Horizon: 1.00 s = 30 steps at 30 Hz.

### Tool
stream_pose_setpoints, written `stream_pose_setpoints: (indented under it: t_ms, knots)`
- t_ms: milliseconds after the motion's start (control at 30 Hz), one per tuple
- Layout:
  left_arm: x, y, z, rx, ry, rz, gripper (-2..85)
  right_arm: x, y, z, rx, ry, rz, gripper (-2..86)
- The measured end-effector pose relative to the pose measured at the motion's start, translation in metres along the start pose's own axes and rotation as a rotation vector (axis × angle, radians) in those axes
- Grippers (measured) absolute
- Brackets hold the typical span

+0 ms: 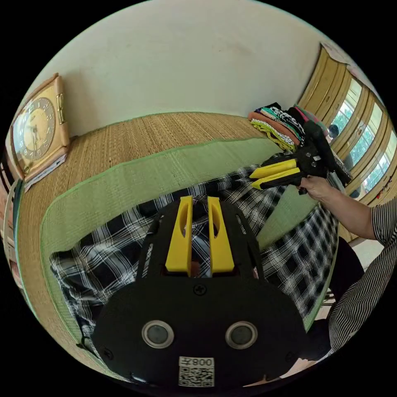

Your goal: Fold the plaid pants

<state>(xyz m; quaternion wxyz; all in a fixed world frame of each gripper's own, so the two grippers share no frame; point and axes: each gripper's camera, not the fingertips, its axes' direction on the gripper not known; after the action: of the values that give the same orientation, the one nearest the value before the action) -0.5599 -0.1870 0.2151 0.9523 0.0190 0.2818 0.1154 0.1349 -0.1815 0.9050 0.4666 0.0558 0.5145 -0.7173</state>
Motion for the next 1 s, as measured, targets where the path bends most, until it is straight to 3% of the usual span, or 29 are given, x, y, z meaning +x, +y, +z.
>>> stream_pose_setpoints:
  t_ms: [167,567,833,1000]
  knots:
    - [0.017,-0.058,0.068,-0.156,-0.065,0.091,2.3,0.009,0.018,-0.009,-0.004,0.016,-0.010,2.5]
    - [0.017,-0.142,0.113,-0.066,-0.157,0.023,0.7,0.055,0.040,-0.067,0.102,-0.020,0.021,0.6]
    - [-0.002,-0.181,0.168,-0.134,-0.143,-0.112,4.8,0.105,0.057,-0.082,0.066,-0.196,0.135,7.9]
    - [0.020,-0.193,0.172,-0.023,-0.074,-0.045,5.6,0.135,0.143,-0.134,0.159,-0.044,0.243,7.1]
